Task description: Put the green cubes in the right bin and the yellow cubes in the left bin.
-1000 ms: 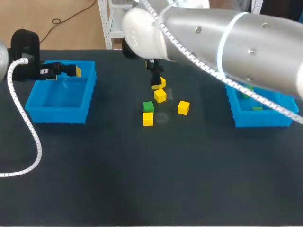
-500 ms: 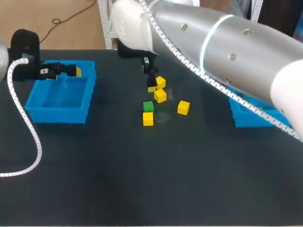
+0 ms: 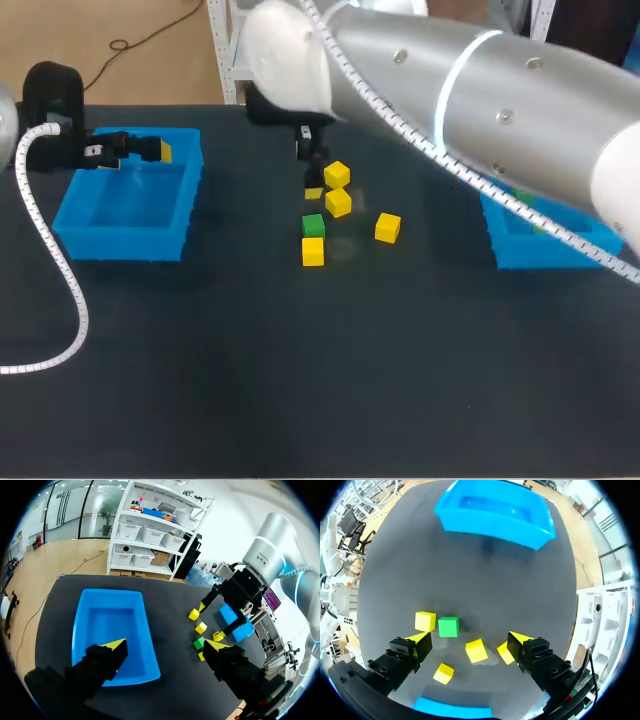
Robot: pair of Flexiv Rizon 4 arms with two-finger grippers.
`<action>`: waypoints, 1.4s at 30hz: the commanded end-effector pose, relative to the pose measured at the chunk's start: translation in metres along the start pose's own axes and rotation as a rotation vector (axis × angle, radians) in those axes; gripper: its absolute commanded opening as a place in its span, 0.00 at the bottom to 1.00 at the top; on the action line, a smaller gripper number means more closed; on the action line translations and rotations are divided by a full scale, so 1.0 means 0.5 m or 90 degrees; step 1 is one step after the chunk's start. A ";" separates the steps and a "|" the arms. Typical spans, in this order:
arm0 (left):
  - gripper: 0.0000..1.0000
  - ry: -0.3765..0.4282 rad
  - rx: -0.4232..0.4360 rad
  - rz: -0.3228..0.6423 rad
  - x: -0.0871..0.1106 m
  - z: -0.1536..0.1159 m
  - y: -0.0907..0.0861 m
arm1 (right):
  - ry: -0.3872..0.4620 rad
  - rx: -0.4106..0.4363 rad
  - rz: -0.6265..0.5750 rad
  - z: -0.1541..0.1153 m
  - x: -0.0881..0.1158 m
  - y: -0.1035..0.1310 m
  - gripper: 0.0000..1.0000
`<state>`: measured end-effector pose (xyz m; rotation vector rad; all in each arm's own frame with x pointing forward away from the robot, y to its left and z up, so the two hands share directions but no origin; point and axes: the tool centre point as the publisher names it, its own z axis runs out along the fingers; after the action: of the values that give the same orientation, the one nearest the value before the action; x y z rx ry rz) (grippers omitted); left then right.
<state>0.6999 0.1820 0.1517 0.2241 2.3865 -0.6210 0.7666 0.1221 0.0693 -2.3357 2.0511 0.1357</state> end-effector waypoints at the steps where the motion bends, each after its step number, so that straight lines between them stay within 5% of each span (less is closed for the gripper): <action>1: 1.00 -0.004 0.007 0.002 0.003 0.000 0.005 | -0.018 0.028 -0.001 -0.009 0.016 0.024 1.00; 13: 1.00 -0.004 0.007 0.002 0.003 0.000 0.005 | -0.018 0.028 -0.001 -0.009 0.016 0.024 1.00; 16: 1.00 -0.004 0.007 0.002 0.003 0.000 0.005 | 0.016 0.029 -0.001 -0.016 0.022 0.021 1.00; 29: 1.00 -0.004 0.007 0.002 0.003 0.000 0.005 | 0.034 -0.004 -0.025 0.044 -0.018 0.067 1.00; 42: 1.00 -0.004 0.007 0.002 0.003 0.000 0.005 | 0.036 -0.027 -0.013 0.093 -0.013 0.096 1.00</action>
<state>0.6999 0.1820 0.1517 0.2241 2.3865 -0.6210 0.7177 0.1280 0.0278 -2.4178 2.0713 0.1169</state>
